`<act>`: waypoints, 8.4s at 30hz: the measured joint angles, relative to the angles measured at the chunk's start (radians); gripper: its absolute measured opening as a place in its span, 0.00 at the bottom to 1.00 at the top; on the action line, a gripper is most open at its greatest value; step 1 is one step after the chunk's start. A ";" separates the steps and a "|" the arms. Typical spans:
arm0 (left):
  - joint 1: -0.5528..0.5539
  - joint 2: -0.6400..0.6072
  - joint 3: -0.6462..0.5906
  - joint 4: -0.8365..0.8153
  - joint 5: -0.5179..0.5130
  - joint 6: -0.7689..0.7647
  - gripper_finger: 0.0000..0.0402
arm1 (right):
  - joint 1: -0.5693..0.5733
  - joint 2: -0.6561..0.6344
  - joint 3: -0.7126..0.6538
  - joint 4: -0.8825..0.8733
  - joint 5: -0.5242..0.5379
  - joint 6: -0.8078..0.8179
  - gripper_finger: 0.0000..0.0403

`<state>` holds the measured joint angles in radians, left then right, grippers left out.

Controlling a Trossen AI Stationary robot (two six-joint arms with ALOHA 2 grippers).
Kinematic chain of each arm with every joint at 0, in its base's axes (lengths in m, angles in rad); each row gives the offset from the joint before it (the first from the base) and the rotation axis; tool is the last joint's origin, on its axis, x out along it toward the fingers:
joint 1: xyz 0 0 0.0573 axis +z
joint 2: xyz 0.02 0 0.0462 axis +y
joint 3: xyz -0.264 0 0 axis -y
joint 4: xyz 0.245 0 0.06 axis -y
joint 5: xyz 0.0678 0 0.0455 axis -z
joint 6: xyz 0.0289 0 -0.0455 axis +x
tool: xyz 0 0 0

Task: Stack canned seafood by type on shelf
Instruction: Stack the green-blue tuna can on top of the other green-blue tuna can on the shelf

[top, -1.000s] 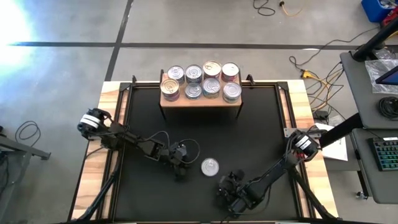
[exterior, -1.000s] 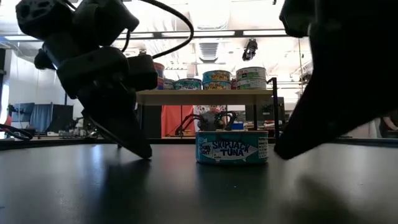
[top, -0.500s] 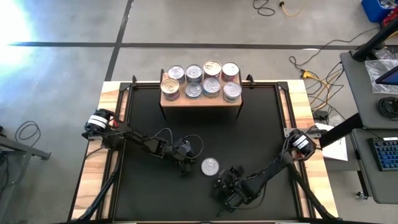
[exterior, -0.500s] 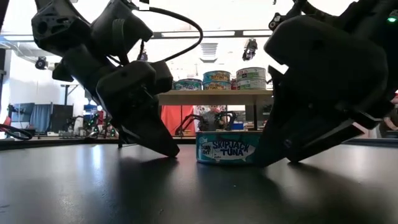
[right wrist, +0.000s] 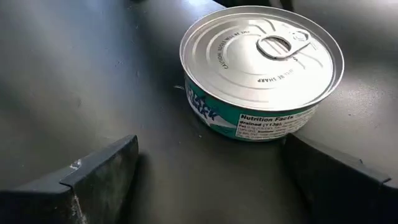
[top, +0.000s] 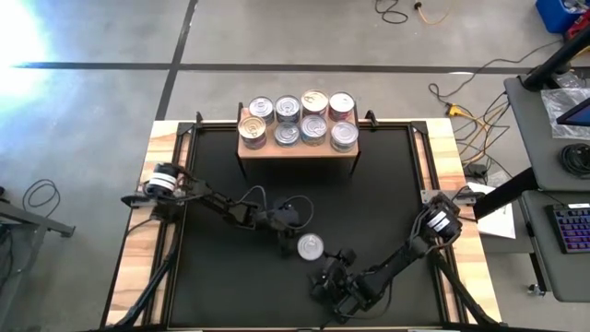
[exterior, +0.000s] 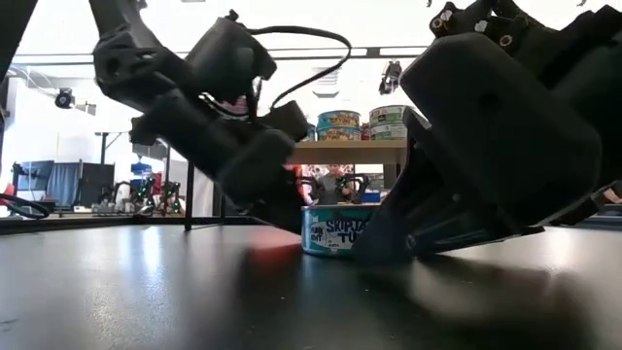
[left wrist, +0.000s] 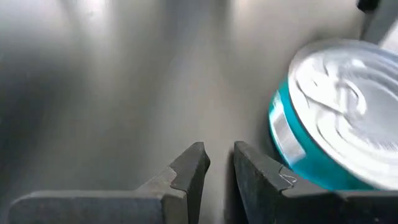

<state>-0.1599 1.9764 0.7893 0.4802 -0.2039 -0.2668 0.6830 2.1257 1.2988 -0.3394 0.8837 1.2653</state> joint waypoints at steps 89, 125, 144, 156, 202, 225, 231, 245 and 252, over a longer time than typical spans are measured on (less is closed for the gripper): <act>-0.044 -0.040 -0.061 0.166 0.168 -0.011 0.21 | -0.144 -0.008 -0.009 0.131 -0.051 -0.291 0.99; -0.092 -0.048 -0.226 0.327 0.092 0.005 0.54 | -0.133 0.112 -0.012 0.357 0.148 -0.358 0.99; -0.118 -0.197 -0.262 0.156 0.074 -0.060 0.59 | -0.142 0.099 0.003 0.357 0.179 -0.340 0.94; -0.110 -0.742 -0.216 -0.605 0.017 -0.156 0.63 | -0.152 -0.094 0.001 0.256 0.105 -0.437 0.92; 0.923 -0.470 0.639 -0.974 0.831 0.726 0.30 | -0.850 -0.282 0.258 0.239 -0.203 -0.945 0.92; 0.885 -0.380 0.664 -0.952 0.791 0.641 0.00 | -0.888 -0.261 0.330 0.140 -0.196 -1.135 0.93; 0.857 -0.380 0.659 -0.954 0.773 0.642 0.00 | -0.893 -0.261 0.327 0.132 -0.213 -1.135 0.98; 0.854 -0.332 0.657 -0.995 0.684 0.629 0.00 | -0.908 -0.262 0.314 0.051 -0.203 -1.036 0.99; 0.855 -0.337 0.657 -1.038 0.702 0.631 0.00 | -0.915 -0.263 0.314 0.052 -0.239 -1.048 0.99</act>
<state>0.6948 1.6398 1.4464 -0.5578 0.4985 0.3643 -0.2315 1.8632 1.6127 -0.2876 0.6448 0.2176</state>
